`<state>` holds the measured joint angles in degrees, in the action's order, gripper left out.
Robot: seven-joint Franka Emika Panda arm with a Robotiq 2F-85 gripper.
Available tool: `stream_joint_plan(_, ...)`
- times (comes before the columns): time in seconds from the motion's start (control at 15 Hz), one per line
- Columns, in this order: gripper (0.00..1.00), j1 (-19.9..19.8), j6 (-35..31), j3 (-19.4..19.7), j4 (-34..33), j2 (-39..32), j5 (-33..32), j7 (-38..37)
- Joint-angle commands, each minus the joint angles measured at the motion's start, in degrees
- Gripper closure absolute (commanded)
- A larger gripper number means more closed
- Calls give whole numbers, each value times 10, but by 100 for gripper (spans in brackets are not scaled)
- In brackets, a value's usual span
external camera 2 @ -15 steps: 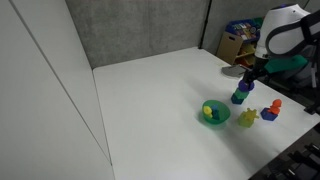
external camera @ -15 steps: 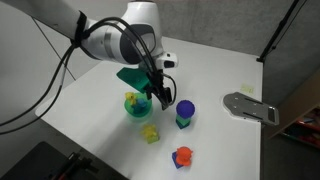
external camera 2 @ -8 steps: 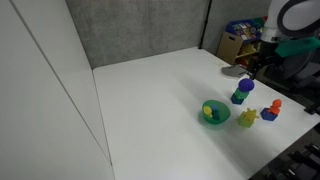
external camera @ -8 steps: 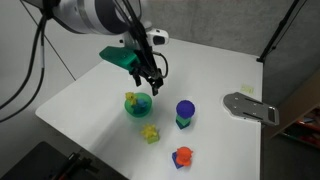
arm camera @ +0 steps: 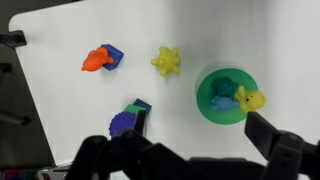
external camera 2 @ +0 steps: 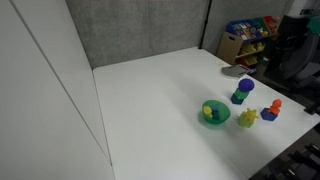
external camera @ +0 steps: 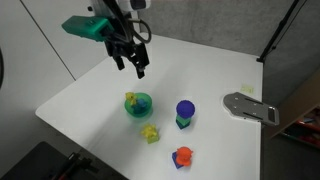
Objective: Pick up the orange toy from the green bowl and put it on the blue block
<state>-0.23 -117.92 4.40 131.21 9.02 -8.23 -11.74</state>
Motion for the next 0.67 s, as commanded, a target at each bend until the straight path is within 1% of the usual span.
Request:
stream_joint_plan(0.0, 0, -5, 20, -11, 41, 87, 33, 46)
stream_joint_plan(0.27, 0, -4, 40, -13, 59, 158, 67, 75)
stream_joint_plan(0.6, 0, -7, 67, -21, 64, 214, 85, 62)
